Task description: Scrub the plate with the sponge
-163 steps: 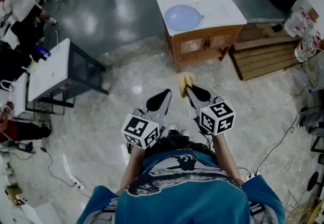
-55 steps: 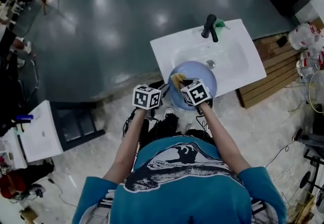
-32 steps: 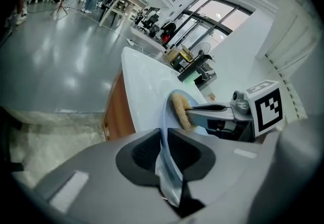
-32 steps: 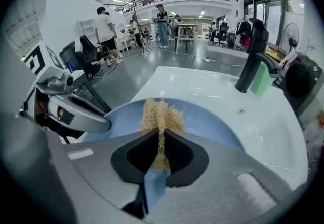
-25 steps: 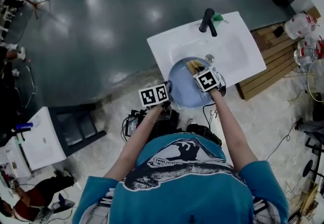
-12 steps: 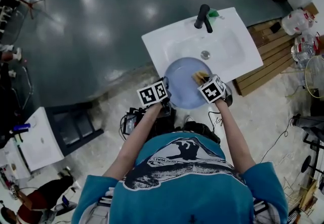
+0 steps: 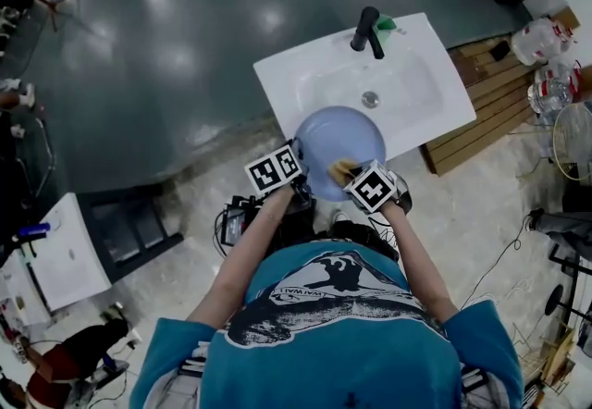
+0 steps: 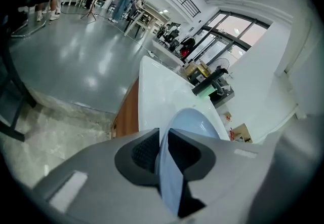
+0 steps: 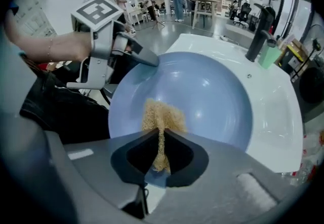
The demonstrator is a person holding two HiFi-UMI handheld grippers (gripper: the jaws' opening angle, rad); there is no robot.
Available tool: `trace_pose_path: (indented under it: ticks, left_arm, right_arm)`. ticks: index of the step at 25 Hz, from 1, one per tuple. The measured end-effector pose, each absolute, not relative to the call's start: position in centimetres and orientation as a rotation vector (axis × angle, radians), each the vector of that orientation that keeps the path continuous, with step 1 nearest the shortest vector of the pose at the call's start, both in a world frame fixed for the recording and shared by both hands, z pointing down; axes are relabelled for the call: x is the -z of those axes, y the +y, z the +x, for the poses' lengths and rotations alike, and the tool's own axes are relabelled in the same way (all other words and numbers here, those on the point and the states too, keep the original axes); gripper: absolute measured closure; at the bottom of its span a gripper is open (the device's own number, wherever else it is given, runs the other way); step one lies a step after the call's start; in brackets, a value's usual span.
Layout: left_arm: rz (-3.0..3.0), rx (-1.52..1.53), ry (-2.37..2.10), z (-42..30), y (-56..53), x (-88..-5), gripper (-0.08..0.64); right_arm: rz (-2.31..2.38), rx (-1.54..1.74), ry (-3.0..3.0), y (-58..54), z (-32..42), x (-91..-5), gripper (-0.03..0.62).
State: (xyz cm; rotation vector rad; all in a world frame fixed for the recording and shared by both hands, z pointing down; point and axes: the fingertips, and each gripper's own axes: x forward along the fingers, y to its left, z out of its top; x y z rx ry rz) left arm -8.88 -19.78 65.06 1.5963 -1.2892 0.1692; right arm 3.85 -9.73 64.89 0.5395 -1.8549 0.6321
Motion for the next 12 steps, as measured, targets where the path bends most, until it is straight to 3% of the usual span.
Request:
trace_pose_path:
  ticks: [12]
  left_arm:
    - [1.569, -0.136, -1.272, -9.3, -19.3, -65.1, 0.497]
  right_arm:
    - [0.481, -0.676, -1.993, -13.5, -3.2, -64.7, 0.561]
